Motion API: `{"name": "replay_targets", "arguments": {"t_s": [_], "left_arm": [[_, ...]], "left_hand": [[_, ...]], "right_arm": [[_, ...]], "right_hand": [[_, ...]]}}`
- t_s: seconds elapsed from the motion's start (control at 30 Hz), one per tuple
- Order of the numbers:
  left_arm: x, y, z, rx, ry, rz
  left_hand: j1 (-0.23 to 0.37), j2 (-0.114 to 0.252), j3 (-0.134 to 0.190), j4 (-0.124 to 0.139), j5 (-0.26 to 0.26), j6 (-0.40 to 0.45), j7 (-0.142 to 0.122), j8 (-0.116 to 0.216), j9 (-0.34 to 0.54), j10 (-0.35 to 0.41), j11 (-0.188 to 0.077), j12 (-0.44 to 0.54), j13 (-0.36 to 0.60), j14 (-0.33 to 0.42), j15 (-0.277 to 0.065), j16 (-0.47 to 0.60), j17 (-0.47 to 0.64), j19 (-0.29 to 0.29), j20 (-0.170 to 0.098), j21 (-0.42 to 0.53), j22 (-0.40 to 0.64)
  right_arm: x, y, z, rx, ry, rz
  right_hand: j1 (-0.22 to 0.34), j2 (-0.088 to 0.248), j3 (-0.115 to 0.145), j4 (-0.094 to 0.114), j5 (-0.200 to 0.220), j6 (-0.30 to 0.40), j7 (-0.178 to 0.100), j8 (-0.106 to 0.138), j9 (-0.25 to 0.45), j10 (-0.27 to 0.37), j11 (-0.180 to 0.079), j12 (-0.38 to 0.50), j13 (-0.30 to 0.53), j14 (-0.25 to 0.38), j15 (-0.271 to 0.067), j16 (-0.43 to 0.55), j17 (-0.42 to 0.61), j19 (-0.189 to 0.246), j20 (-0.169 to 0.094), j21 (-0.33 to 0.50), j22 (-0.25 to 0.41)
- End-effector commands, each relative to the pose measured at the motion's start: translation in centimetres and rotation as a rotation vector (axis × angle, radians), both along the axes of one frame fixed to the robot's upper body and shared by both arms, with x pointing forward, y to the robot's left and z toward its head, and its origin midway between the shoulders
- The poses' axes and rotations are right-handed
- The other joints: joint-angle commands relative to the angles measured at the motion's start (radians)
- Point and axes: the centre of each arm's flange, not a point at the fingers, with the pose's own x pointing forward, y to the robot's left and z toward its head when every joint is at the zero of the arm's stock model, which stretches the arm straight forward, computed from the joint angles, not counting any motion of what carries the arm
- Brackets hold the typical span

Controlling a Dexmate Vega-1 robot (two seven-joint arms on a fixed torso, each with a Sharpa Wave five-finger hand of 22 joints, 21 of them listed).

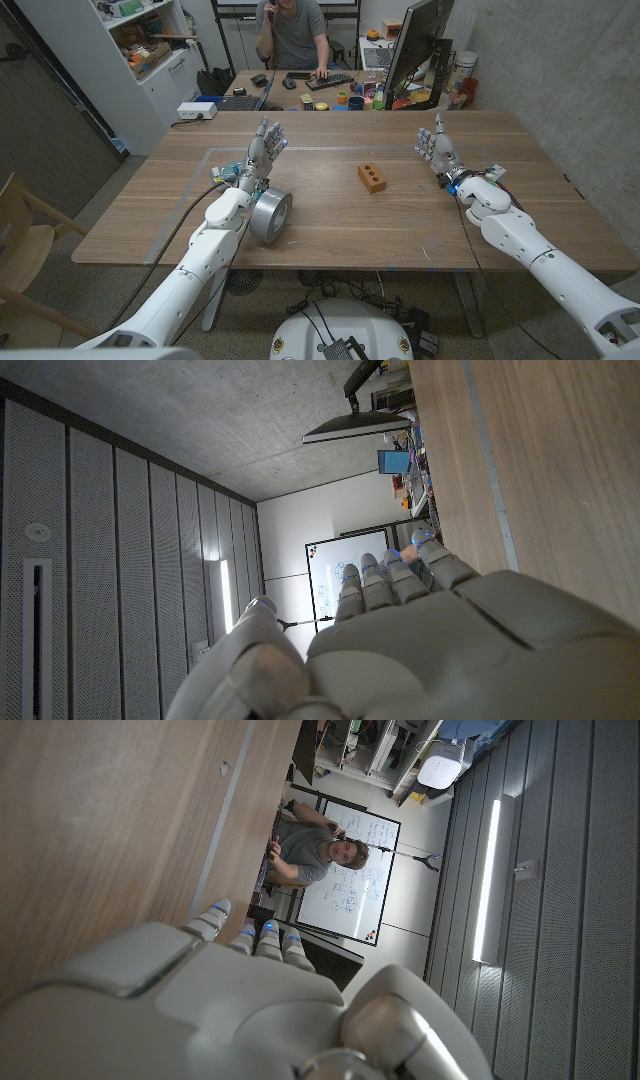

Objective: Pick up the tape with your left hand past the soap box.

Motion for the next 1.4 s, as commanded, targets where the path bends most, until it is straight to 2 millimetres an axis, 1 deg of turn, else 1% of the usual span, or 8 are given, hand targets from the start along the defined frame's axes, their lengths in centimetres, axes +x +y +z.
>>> {"name": "replay_targets", "arguments": {"t_s": [0.03,0.2,0.37,0.47,0.67,1.03,1.2,1.4], "left_arm": [[-1.1,3.1,3.1,0.159,-0.028,0.048],[-2.1,5.2,4.7,0.255,-0.033,0.092],[-3.8,6.5,6.1,0.342,-0.040,0.107],[-4.9,6.5,6.7,0.404,-0.046,0.107],[-7.6,5.8,8.2,0.629,-0.081,0.151],[-12.8,5.9,9.7,0.815,-0.122,0.169],[-15.1,6.5,9.8,0.866,-0.123,0.198],[-16.6,6.9,9.4,0.963,-0.110,0.274]], "left_hand": [[0.012,0.002,0.007,0.001,0.005,0.008,0.003,0.004,0.005,0.000,0.000,0.002,0.002,0.007,0.001,0.003,0.005,0.007,0.000,0.005,0.005],[0.012,0.002,0.007,0.001,0.005,0.010,0.005,0.005,0.005,0.000,0.001,0.002,0.002,0.007,0.002,0.003,0.005,0.006,0.000,0.005,0.005],[0.012,0.001,0.007,0.001,0.004,0.009,0.006,0.004,0.005,-0.001,0.002,0.002,0.002,0.006,0.001,0.003,0.005,0.006,0.000,0.005,0.005],[0.012,0.001,0.007,0.000,0.004,0.009,0.006,0.004,0.005,-0.002,0.004,0.001,0.002,0.006,0.002,0.002,0.005,0.006,0.000,0.005,0.005],[0.012,-0.001,0.006,-0.001,0.004,0.008,0.008,0.004,0.005,-0.005,0.004,0.000,0.002,0.005,0.005,0.002,0.005,0.008,0.002,0.006,0.005],[0.020,-0.010,0.005,-0.009,0.003,0.017,0.010,0.007,0.005,-0.002,0.001,0.002,0.002,0.009,0.004,0.003,0.004,0.022,0.003,0.010,0.004],[0.024,-0.015,0.004,-0.013,0.003,0.022,0.011,0.009,0.005,0.003,0.000,0.004,0.002,0.011,0.004,0.004,0.004,0.024,0.003,0.010,0.004],[0.030,-0.022,0.003,-0.020,0.002,0.030,0.008,0.012,0.005,0.007,-0.003,0.005,0.002,0.015,0.003,0.005,0.003,0.028,0.013,0.011,0.004]], "right_arm": [[0.2,0.0,-0.4,0.001,0.015,-0.004],[0.4,-0.1,-0.6,0.004,0.025,-0.006],[0.9,0.2,-0.6,0.000,0.029,-0.001],[1.1,0.4,-0.6,0.001,0.033,0.003],[1.5,0.7,-0.6,0.002,0.037,0.006],[2.0,1.1,-0.4,-0.010,0.037,0.003],[2.2,1.5,-0.3,-0.014,0.041,0.007],[2.2,2.3,-0.1,-0.020,0.032,0.023]], "right_hand": [[-0.002,0.011,-0.011,0.000,0.006,-0.002,0.001,0.008,0.004,-0.003,0.006,0.006,0.003,-0.029,0.000,0.003,0.002,-0.005,-0.001,0.007,0.004],[-0.002,0.012,-0.012,0.000,0.006,-0.001,0.001,0.008,0.004,-0.002,0.005,0.006,0.003,-0.028,-0.001,0.003,0.002,-0.005,-0.001,0.007,0.004],[-0.002,0.012,-0.013,0.001,0.006,-0.001,0.001,0.008,0.004,-0.002,0.006,0.006,0.003,-0.028,-0.001,0.003,0.002,-0.005,0.000,0.007,0.004],[-0.002,0.012,-0.013,0.001,0.006,-0.001,0.001,0.008,0.004,-0.002,0.006,0.006,0.003,-0.028,-0.001,0.004,0.002,-0.005,0.000,0.007,0.004],[-0.002,0.013,-0.013,0.001,0.006,-0.001,0.001,0.008,0.004,0.000,0.006,0.007,0.003,-0.028,-0.001,0.004,0.002,-0.005,-0.001,0.008,0.004],[-0.002,0.013,-0.015,0.001,0.006,-0.001,0.001,0.008,0.004,0.001,0.004,0.007,0.004,-0.028,-0.002,0.004,0.003,-0.004,-0.001,0.008,0.004],[-0.002,0.013,-0.015,0.001,0.006,0.000,0.001,0.008,0.004,0.001,0.005,0.007,0.004,-0.028,-0.002,0.004,0.003,-0.004,-0.001,0.008,0.004],[-0.002,0.014,-0.016,0.001,0.007,-0.001,0.001,0.008,0.004,0.000,0.006,0.007,0.004,-0.029,-0.002,0.004,0.003,-0.005,-0.001,0.008,0.004]]}}
